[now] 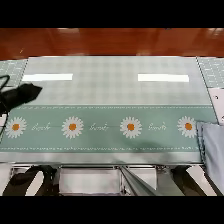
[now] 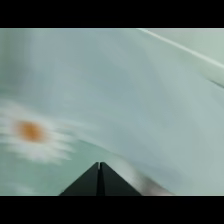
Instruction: Fold the shirts.
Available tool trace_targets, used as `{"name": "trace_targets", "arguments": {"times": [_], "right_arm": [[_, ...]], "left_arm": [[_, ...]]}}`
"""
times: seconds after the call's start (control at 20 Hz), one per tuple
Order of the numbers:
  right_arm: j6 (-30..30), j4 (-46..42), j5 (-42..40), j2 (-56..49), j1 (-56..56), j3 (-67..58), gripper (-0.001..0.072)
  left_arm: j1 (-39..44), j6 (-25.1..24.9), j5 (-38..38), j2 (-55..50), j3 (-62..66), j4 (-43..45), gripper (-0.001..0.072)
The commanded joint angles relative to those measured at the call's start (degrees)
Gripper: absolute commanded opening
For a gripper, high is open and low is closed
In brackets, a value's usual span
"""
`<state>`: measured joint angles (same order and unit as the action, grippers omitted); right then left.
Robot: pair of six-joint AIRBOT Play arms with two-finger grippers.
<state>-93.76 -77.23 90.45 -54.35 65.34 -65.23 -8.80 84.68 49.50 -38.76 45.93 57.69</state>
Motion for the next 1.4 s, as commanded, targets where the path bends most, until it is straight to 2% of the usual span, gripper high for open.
{"name": "trace_targets", "arguments": {"times": [0.0,0.05,0.15,0.2,0.3,0.4,0.45,0.55,0.7,1.35], "right_arm": [[5.75,33.33,-15.34,-2.16,-13.16,-5.84,0.0023],[6.71,31.85,-18.40,-2.93,-21.92,-7.50,0.0023],[6.21,21.88,-24.37,-4.79,-42.07,-8.57,0.0023],[1.55,13.70,-25.46,-6.62,-52.11,-8.57,0.0023],[-2.36,-3.19,-22.64,-11.63,-66.64,-8.57,0.0023],[-5.81,-17.20,-15.72,-17.22,-74.27,-8.57,0.0023],[-6.62,-20.83,-13.38,-19.30,-75.82,-8.57,0.0024],[-6.84,-21.94,-12.48,-21.68,-76.56,-8.57,0.0024],[-6.88,-21.94,-14.99,-22.14,-76.56,-8.57,0.0024],[-6.86,-21.97,-14.99,-22.14,-76.56,-8.57,0.0024]], "left_arm": [[1.27,-3.23,-0.17,-11.23,15.47,-3.04,0.0020],[3.02,-3.26,1.20,-15.47,20.85,-3.28,0.0019],[7.93,-3.23,5.70,-25.11,30.80,-2.51,0.0019],[10.34,-2.75,10.03,-30.05,35.04,-0.22,0.0019],[14.05,3.02,18.64,-36.24,38.32,5.90,0.0019],[17.92,7.34,20.85,-36.39,34.40,16.44,0.0019],[19.54,9.20,20.87,-35.74,31.89,21.42,0.0019],[21.18,9.70,21.57,-35.12,28.92,25.07,0.0020],[21.29,9.66,22.38,-35.50,28.44,25.07,0.0020],[21.31,9.70,23.41,-35.95,28.44,25.03,0.0020]]}}
